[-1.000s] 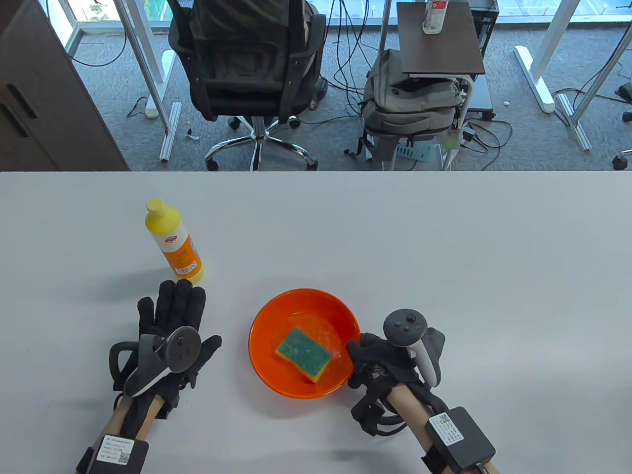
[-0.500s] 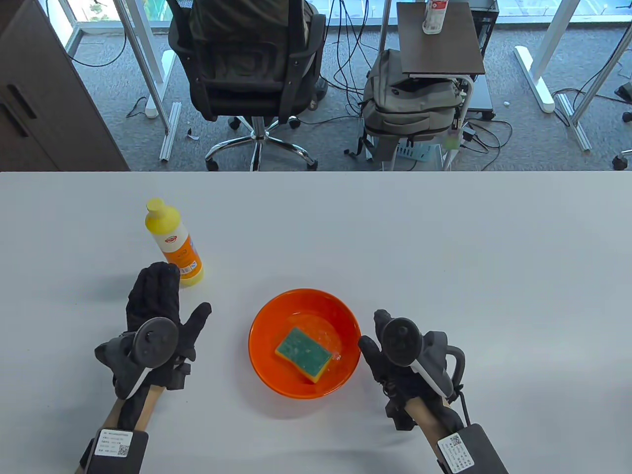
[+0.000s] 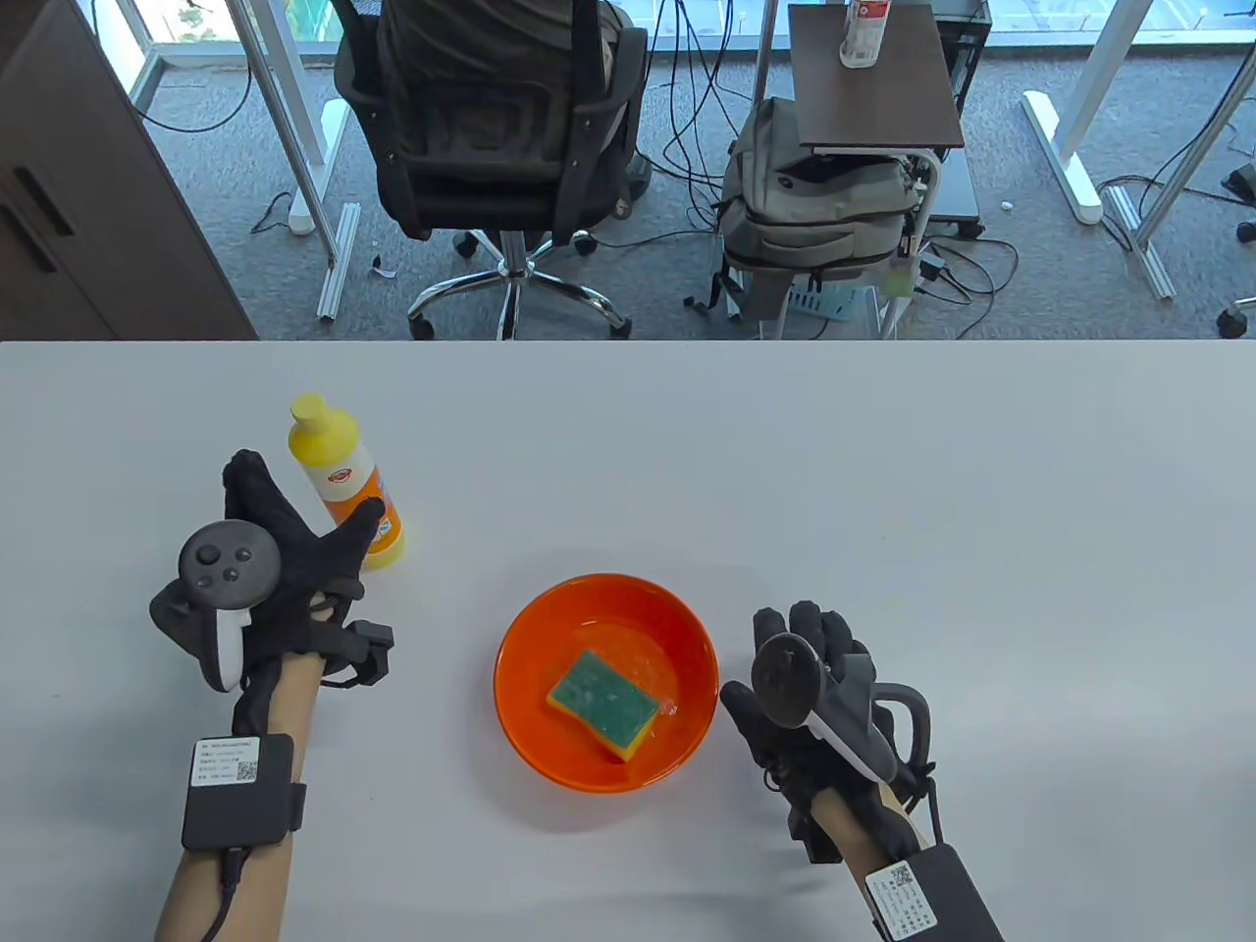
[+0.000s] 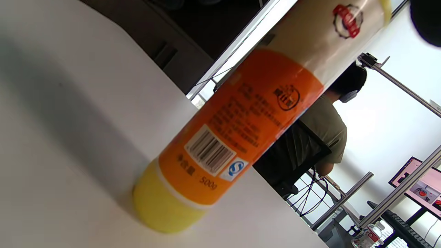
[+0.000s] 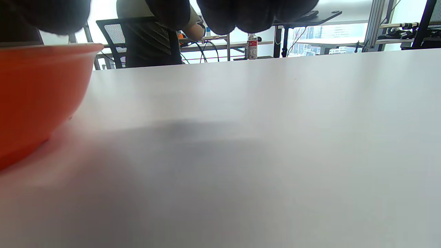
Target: Squeeze dish soap on sponge and spread
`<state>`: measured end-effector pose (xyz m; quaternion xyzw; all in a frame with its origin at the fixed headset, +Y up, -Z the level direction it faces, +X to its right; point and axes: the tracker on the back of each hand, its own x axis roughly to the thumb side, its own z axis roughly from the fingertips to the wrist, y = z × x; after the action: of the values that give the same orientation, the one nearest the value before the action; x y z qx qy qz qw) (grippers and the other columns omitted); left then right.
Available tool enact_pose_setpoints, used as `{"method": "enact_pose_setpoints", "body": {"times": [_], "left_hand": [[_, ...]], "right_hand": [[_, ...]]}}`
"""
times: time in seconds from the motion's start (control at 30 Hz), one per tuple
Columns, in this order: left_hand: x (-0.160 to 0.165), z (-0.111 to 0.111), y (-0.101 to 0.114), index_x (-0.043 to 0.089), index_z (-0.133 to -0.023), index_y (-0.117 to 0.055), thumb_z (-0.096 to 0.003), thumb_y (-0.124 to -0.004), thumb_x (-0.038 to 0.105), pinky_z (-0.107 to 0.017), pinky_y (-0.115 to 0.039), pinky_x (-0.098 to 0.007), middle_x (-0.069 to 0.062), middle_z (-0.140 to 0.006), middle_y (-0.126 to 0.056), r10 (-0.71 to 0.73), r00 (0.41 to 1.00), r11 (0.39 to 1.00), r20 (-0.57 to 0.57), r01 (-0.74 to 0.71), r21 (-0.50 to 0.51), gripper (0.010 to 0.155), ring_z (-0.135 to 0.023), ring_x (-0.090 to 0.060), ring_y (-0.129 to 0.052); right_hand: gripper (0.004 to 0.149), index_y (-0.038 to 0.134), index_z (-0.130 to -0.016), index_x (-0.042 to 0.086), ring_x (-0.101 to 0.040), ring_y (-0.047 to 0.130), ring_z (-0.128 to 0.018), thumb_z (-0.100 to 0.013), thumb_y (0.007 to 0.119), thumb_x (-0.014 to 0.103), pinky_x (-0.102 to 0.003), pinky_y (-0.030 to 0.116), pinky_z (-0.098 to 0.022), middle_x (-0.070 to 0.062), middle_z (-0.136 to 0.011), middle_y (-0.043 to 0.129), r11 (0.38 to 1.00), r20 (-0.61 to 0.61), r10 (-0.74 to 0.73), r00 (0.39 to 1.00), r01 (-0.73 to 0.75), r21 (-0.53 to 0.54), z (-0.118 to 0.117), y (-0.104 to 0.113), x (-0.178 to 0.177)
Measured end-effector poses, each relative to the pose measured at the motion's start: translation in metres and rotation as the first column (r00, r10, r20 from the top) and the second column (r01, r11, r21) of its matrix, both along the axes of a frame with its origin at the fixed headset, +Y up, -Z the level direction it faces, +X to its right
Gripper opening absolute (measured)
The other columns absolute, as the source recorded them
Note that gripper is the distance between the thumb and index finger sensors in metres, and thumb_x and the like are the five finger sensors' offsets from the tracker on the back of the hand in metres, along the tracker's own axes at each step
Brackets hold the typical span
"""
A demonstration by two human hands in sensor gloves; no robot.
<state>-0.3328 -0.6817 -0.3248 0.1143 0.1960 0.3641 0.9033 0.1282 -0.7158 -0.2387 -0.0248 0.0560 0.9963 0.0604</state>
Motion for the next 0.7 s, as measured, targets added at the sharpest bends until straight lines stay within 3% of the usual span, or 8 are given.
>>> {"method": "enact_pose_setpoints", "body": {"times": [0.13,0.3,0.4,0.5,0.7], "left_hand": [[-0.008,-0.016,-0.022,0.032,-0.109,-0.022,-0.0245,-0.087,0.077,-0.089,-0.046,-0.055,0.005,-0.121,-0.030,0.134,0.991,0.990,-0.030,-0.135,-0.033,0.116,-0.121,-0.022,-0.040],[-0.009,-0.039,-0.048,0.038,-0.109,-0.027,-0.0248,-0.093,0.071,-0.089,-0.038,-0.057,0.012,-0.121,-0.034,0.332,0.943,0.941,0.034,-0.329,-0.077,0.112,-0.122,-0.017,-0.036],[-0.009,-0.048,-0.056,0.043,-0.108,-0.034,-0.0261,-0.095,0.068,-0.090,-0.040,-0.057,0.017,-0.119,-0.044,0.319,0.946,0.946,0.053,-0.315,-0.076,0.105,-0.122,-0.012,-0.044],[-0.010,-0.053,-0.060,0.047,-0.103,-0.049,-0.0297,-0.096,0.065,-0.091,-0.045,-0.055,0.021,-0.111,-0.063,0.393,0.918,0.919,0.055,-0.391,-0.046,0.089,-0.116,-0.006,-0.067],[-0.013,-0.053,-0.057,0.046,-0.102,-0.050,-0.0319,-0.092,0.066,-0.091,-0.054,-0.052,0.020,-0.107,-0.066,0.355,0.933,0.934,0.055,-0.352,-0.055,0.084,-0.106,-0.006,-0.078]], "right_hand": [[0.083,0.042,-0.107,0.029,-0.041,0.047,-0.106,-0.037,0.072,0.064,-0.055,0.046,-0.077,-0.009,-0.116,0.041,1.000,0.005,0.008,1.000,-0.008,0.003,0.000,0.000,0.000],[0.085,0.040,-0.107,0.028,-0.040,0.046,-0.106,-0.037,0.072,0.065,-0.054,0.045,-0.078,-0.009,-0.116,0.041,1.000,0.013,0.022,1.000,-0.022,0.010,0.000,0.002,0.001],[0.085,0.040,-0.107,0.029,-0.040,0.046,-0.106,-0.037,0.072,0.065,-0.054,0.045,-0.078,-0.009,-0.116,0.040,0.999,0.019,0.034,0.999,-0.034,0.013,-0.001,0.002,0.004],[0.084,0.040,-0.107,0.029,-0.040,0.046,-0.106,-0.037,0.072,0.065,-0.054,0.045,-0.078,-0.009,-0.116,0.040,1.000,0.031,0.023,0.999,-0.023,0.012,-0.002,0.004,0.007],[0.085,0.039,-0.107,0.029,-0.039,0.046,-0.106,-0.037,0.072,0.065,-0.054,0.045,-0.078,-0.008,-0.116,0.040,1.000,0.049,0.004,0.999,-0.005,0.012,-0.004,0.007,0.014]]}}
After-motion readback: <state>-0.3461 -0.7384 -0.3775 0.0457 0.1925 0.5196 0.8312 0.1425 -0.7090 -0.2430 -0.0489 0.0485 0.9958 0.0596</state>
